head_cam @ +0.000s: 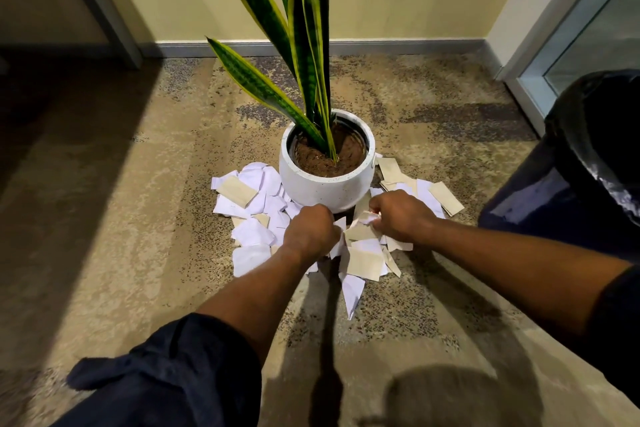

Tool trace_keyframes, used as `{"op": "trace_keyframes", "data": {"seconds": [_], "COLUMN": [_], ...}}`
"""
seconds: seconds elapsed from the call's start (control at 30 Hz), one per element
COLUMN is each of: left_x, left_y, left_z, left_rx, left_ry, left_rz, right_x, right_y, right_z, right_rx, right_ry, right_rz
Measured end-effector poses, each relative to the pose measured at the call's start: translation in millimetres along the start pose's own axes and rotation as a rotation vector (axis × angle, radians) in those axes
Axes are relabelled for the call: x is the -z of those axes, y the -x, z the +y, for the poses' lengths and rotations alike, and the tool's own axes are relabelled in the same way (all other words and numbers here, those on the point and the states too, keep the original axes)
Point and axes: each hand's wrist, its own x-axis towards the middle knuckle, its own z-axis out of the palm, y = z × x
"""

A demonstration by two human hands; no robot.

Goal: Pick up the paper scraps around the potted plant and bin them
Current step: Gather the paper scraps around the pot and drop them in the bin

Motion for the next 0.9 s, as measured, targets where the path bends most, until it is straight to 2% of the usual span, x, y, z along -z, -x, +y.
{"op": "trace_keyframes", "data": {"seconds": [0.1,0.33,0.5,0.67,0.9], "left_x": [7,42,93,122,108], "left_y": [8,15,12,22,45], "left_z": [15,75,140,212,319], "left_rx": [-0.022,-0.139,-0.157,-0.299,-0.547], "left_ry": [0.010,0.008,0.197,0.273,0.242], "left_rz": [0.063,0.184,0.286,0.324,0.336], "right_x": [14,82,165,248,315], "right_y": [5,25,46,84,157], "right_z": [1,4,23,53,124], "right_rx": [-0.020,-0.038,-0.127,-0.297,-0.538], "right_ry": [-0.016,0.079,0.054,0.008,0.014], "right_rz": [0.023,0.199,0.289,0.432,0.494]}}
